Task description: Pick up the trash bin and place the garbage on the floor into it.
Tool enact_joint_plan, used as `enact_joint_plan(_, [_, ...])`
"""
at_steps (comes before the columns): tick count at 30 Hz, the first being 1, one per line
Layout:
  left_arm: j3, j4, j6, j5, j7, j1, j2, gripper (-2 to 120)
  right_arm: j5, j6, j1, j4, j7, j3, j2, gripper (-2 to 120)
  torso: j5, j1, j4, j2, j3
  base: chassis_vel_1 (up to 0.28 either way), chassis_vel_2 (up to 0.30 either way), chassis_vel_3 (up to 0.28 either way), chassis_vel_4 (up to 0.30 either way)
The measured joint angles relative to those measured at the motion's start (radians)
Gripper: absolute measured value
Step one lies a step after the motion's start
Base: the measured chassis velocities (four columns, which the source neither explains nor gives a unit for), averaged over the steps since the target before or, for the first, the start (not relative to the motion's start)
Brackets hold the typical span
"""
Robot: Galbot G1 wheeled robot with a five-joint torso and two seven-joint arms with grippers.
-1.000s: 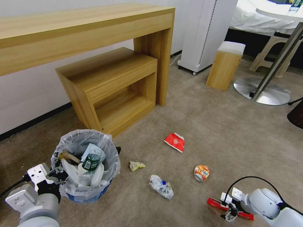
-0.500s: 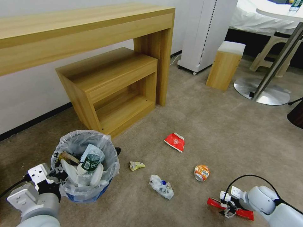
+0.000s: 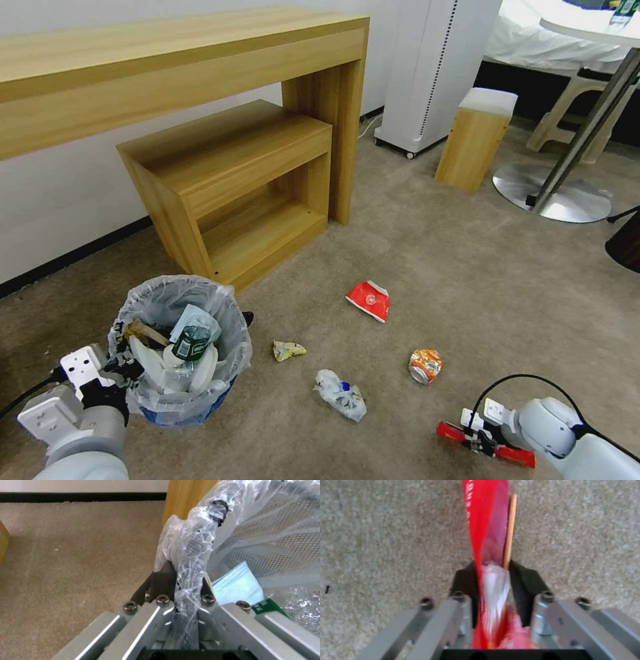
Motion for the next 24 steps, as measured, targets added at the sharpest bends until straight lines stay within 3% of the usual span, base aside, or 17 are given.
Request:
enact_joint_plan(4, [0.0,0.001,0.0,0.0,0.0,0.0,0.0,1,0.001,0.013,-0.001,-0.003,0.002,0.001,0.002,7,0.0013,0.0,-0.0002,0.0,0.0,0.0,0.0,0.0,0.0])
enact_joint_plan(6, [0.0,0.001,0.0,-0.001,0.001,-0.001,0.001,1,0.009,0.038,0.001,-0.003,0.039,0.015,0.002,0,0.0026,0.0,0.0021,0.0,0.0,0.0,0.0,0.0,0.0])
enact_joint_plan(8, [0.0,0.001,0.0,-0.001,0.001,-0.001,0.002,1,0.023,0.052,0.001,0.002,0.046,0.017,0.002,0,0.0021,0.0,0.001,0.0,0.0,0.0,0.0,0.0,0.0])
enact_joint_plan(12, [0.002,0.003,0.0,-0.003,0.001,-0.005,0.003,1,0.183,0.202,0.011,0.09,0.105,0.071,0.012,0,0.0016,0.0,0.0006,0.0,0.0,0.0,0.0,0.0,0.0])
enact_joint_plan(20, [0.007,0.006,0.002,-0.004,0.001,-0.005,0.003,1,0.412,0.256,0.062,0.342,0.133,0.149,-0.01,0,0.0007,0.0,0.0009,0.0,0.0,0.0,0.0,0.0,0.0])
enact_joint_plan(24, [0.01,0.005,0.002,-0.006,0.001,-0.002,0.004,1,0.499,0.306,0.081,0.408,0.133,0.164,-0.019,0,0.0009,0.0,0.0005,0.0,0.0,0.0,0.0,0.0,0.0])
